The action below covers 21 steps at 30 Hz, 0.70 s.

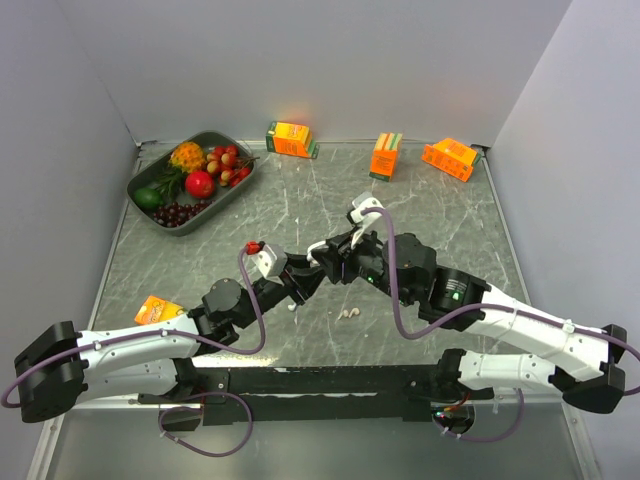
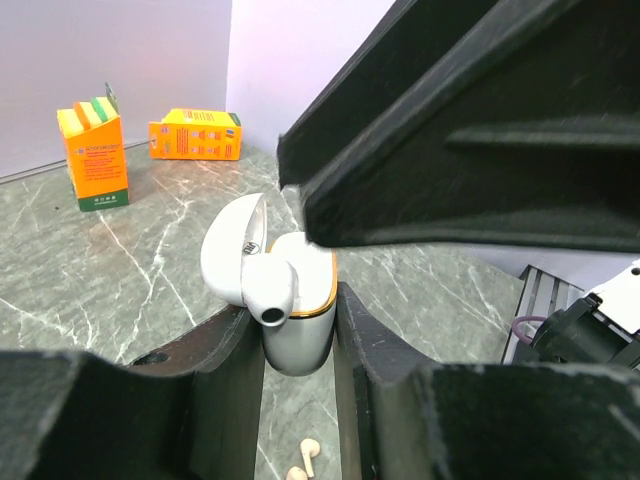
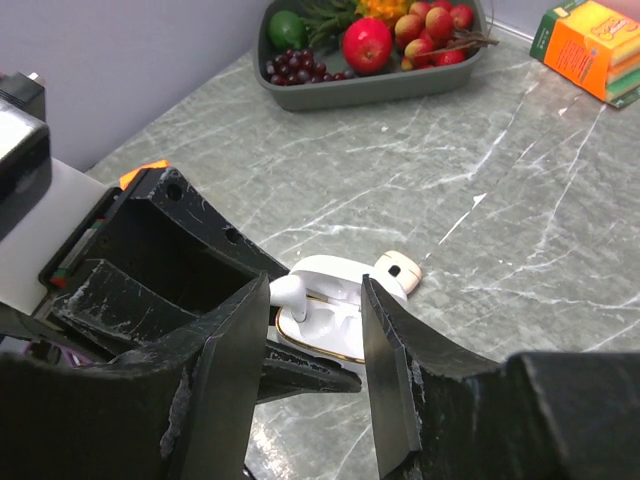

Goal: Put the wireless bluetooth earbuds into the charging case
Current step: Place the earbud in the charging case.

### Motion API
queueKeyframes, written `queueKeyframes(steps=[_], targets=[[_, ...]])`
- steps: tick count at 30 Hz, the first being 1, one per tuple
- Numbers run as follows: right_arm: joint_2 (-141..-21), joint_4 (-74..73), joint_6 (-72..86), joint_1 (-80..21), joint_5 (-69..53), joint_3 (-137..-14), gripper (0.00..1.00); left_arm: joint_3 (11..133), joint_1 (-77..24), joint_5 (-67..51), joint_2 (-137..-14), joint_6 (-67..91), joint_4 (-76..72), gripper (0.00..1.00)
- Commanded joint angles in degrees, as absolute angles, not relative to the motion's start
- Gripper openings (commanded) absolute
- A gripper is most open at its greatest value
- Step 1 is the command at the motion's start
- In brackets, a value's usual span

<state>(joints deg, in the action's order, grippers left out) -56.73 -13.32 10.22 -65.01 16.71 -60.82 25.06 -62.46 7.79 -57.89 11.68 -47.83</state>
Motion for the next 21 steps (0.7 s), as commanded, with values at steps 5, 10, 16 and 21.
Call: queueKeyframes(steps=[5, 10, 16, 21], targets=[[-54.7, -12.7, 10.9, -65.1, 16.8, -63.8, 0.49, 24.8, -62.7, 7.3, -57.2, 10.5, -53.4, 0.01], [-53.6, -12.0, 10.3, -65.2, 16.4, -63.1, 0.45, 22.9, -62.7, 6.0, -57.2, 7.7, -56.8, 0.01], [-56.9, -16.3, 10.1, -65.2, 13.2, -65.7, 0.46, 22.7, -62.7, 6.3, -57.1, 6.9, -56.5, 0.01], [-58.2, -18.2, 9.8, -65.3, 12.0, -66.8, 0.49, 22.2, -62.8, 5.5, -57.0, 5.4, -57.4, 0.01]])
